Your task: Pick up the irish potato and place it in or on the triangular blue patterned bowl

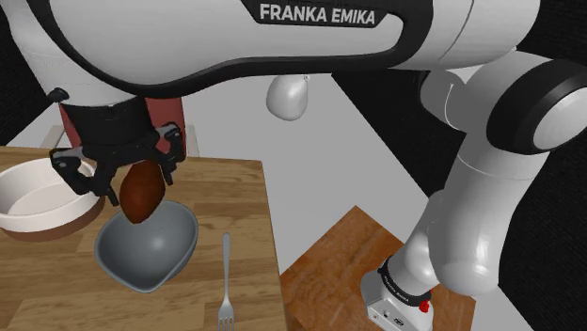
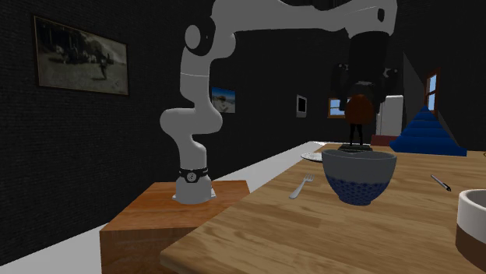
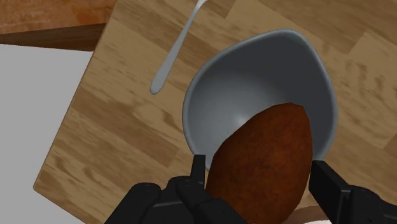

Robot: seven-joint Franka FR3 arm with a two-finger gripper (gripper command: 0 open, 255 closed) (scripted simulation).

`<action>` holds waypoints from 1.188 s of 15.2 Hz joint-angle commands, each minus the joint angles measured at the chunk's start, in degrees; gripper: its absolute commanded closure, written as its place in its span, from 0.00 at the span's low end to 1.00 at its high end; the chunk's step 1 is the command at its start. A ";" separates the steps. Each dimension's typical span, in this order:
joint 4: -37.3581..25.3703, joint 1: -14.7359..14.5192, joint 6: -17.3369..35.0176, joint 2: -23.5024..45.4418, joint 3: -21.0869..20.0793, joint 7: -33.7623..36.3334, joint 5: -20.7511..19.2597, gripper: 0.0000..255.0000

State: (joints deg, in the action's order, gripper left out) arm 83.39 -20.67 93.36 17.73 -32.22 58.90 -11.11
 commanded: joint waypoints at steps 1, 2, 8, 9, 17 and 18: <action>0.82 -1.45 -0.03 -0.74 -0.89 2.48 0.35 1.00; 1.67 -1.35 0.76 -0.79 -0.87 2.52 0.36 1.00; 6.28 -0.92 5.36 -0.76 -0.71 2.81 0.23 1.00; 6.98 -0.88 6.10 -0.70 -0.67 2.88 0.18 1.00; 10.87 -0.71 10.51 -0.05 -0.43 3.37 -0.33 1.00; 10.86 -0.71 10.51 -0.04 -0.43 3.37 -0.34 1.00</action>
State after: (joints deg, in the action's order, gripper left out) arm 94.20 -21.39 103.77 17.65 -32.66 62.27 -11.42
